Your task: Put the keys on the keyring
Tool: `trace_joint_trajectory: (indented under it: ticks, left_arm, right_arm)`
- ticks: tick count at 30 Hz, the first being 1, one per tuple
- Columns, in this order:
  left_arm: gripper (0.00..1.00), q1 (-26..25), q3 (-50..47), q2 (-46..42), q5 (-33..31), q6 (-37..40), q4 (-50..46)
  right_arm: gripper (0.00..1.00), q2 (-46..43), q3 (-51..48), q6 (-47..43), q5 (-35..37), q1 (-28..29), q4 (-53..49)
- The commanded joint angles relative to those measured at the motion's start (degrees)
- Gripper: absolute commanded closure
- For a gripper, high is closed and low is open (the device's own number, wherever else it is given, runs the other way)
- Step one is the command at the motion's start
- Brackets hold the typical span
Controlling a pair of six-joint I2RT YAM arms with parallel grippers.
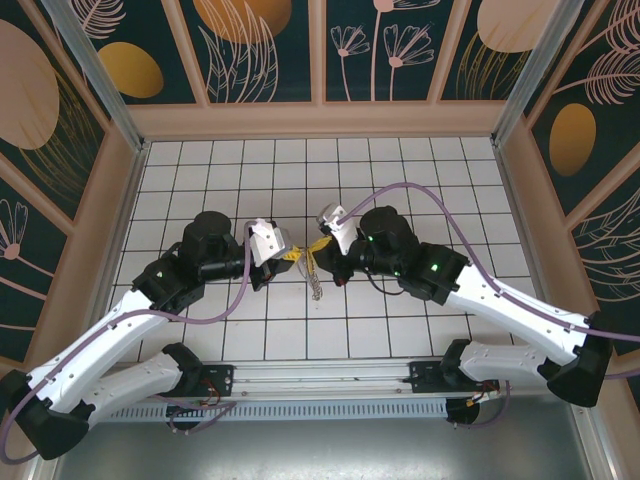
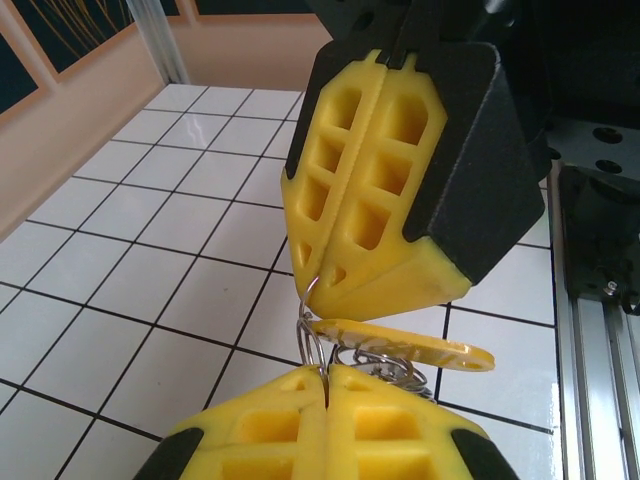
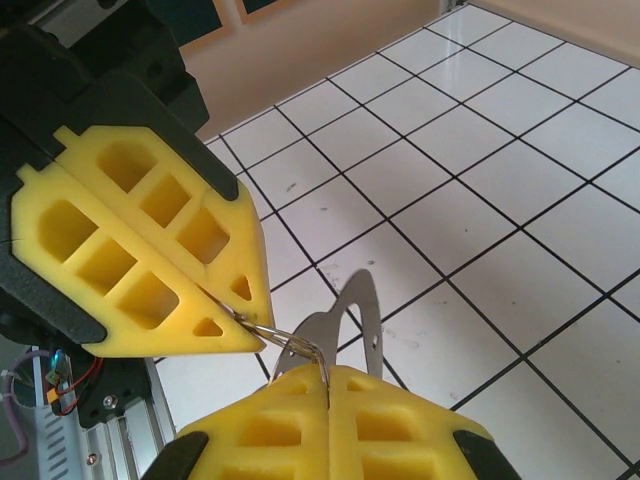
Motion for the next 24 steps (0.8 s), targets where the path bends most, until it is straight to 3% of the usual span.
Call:
trace_joint_trajectory:
  ticks: [1,9,11,16,24]
  left_arm:
    - [1.0,-0.3,0.3,-1.8,2.1,1.0,1.6]
    - [1.0,-0.3,0.7,-2.3,2.6,0.4,2.0]
    - [1.0,-0.3,0.8,-2.5,3.3,-0.2,2.6]
    - [1.0,-0.3,1.0,-2.7,5.6,-1.6,4.0]
    - [1.0,-0.3,1.8,-4.4,13.0,-5.5,7.0]
  right_arm:
    - [1.0,0.1,1.6,0.8,3.2,-1.3,-2.5]
    - [0.55,-5.2,0.6,-0.6,6.6,0.2,-2.8]
    - [0.48,-7.2,0.2,-1.5,7.7,1.4,-2.5]
    - [0.45,-10.1,-0.3,-5.2,8.5,5.8,0.5]
    - [0.48,-9.1,-1.2,-10.3,7.0,10.0,4.8]
